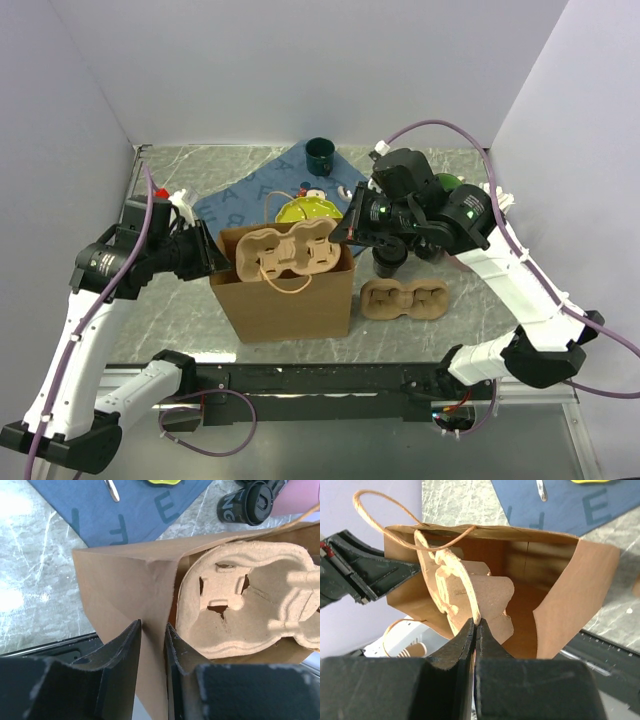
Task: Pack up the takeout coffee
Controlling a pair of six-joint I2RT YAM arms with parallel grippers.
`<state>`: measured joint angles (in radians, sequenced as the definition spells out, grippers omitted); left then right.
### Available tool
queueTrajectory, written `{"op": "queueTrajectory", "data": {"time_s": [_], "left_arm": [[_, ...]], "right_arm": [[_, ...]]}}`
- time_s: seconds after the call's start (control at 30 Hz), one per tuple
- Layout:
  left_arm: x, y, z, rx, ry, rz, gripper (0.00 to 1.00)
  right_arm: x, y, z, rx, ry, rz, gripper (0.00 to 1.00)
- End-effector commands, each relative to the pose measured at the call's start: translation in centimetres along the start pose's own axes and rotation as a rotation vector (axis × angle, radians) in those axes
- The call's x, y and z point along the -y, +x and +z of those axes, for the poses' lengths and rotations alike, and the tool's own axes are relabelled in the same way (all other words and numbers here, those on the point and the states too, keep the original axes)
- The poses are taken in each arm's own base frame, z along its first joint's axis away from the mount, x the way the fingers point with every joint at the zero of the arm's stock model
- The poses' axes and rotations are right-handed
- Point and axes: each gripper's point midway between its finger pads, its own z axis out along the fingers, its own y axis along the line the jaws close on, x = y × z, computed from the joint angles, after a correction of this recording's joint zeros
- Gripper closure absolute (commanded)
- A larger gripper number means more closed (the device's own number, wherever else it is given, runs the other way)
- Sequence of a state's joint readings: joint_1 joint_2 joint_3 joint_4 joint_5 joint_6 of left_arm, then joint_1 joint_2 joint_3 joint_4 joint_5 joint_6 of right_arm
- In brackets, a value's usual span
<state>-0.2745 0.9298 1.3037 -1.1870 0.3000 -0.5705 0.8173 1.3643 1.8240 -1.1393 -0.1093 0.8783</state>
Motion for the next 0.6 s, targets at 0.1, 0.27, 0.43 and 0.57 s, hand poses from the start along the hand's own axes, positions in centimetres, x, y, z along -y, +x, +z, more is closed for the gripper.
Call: {"op": "queueTrajectory", "data": {"time_s": [0.1, 0.27, 0.43, 0.57], "left_arm": [[0.3, -0.5, -0.4, 0.043, 0.004, -0.032, 0.7], [0.8, -0.7, -0.7, 0.054, 0.022, -0.056, 0.7], [0.6, -0.7, -0.6, 0.055, 0.016, -0.07, 0.7], [0.6, -0.6, -0.6, 0.053, 0.014, -0.074, 0.7]], "right_arm": [[-1.5, -0.2, 0.2, -0.008, -0.116, -0.074, 1.0], [-0.9, 1.7, 1.5, -0.115, -0.093, -0.04, 1.0], [1.0, 3.0, 2.0, -0.181, -0.002, -0.003, 1.0], [1.9, 2.8, 2.2, -0.139, 0.017, 0.005, 0.94]]}}
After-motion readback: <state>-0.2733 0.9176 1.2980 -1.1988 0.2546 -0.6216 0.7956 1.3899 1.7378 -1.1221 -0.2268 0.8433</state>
